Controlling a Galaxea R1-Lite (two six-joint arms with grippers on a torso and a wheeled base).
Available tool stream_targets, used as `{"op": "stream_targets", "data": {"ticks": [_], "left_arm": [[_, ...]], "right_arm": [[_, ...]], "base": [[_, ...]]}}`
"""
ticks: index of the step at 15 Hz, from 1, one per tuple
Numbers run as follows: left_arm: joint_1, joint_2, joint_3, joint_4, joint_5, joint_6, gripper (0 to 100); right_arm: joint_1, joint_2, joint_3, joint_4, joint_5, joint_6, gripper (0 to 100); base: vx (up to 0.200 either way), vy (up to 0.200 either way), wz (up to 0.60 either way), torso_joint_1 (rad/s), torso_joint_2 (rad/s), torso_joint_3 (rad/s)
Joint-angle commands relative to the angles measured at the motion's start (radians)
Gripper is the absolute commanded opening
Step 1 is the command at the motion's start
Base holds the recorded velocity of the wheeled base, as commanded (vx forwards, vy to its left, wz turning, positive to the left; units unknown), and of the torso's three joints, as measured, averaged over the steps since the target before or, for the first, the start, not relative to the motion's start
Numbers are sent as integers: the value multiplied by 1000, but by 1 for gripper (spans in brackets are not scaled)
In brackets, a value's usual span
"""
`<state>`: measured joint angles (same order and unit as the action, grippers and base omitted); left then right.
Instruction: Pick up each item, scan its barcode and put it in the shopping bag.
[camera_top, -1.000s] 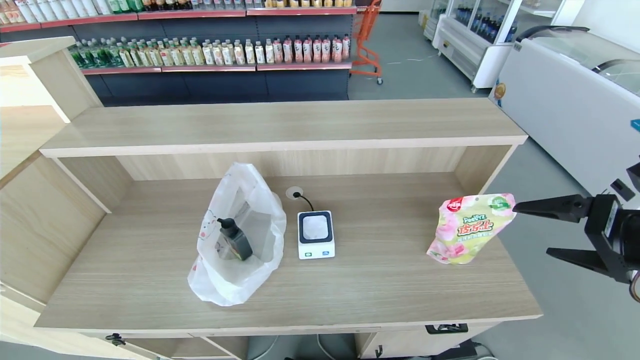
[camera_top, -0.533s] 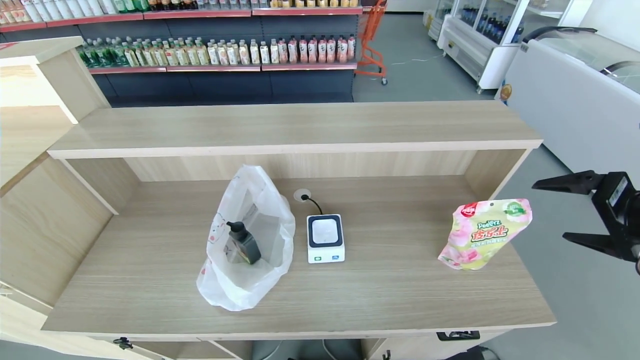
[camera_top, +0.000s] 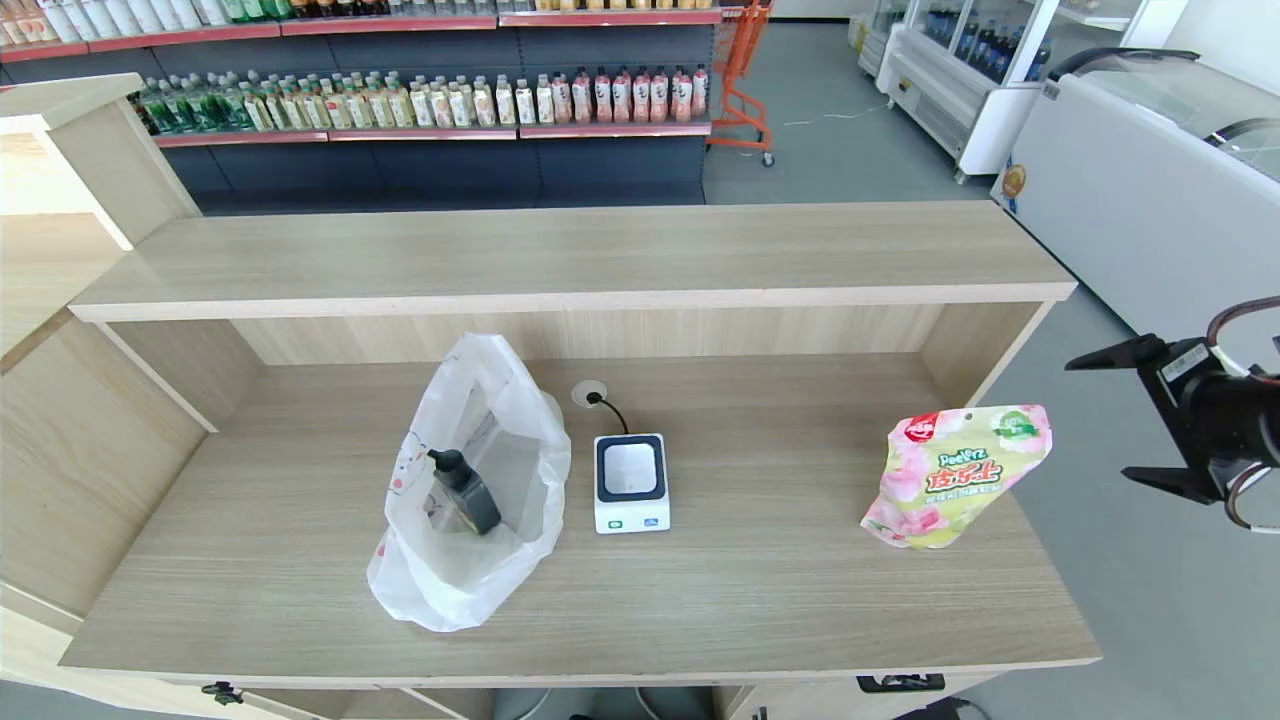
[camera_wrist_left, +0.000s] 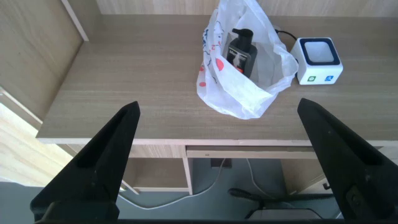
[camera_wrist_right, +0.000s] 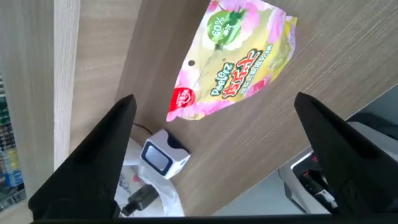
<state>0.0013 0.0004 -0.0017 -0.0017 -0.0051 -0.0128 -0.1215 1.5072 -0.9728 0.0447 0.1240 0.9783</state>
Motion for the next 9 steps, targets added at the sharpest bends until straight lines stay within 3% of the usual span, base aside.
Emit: {"op": "stream_targets", "data": {"ticks": [1, 9], "left_arm": [[-1, 0, 0, -1, 1, -1, 100], [-1, 0, 0, 0, 1, -1, 100]], "right_arm": [[5, 134, -69, -3, -24, 53, 100], [11, 410, -164, -52, -86, 148, 100]], "base": [[0, 0, 0, 0, 0, 0], [0, 0, 0, 0, 0, 0]]}}
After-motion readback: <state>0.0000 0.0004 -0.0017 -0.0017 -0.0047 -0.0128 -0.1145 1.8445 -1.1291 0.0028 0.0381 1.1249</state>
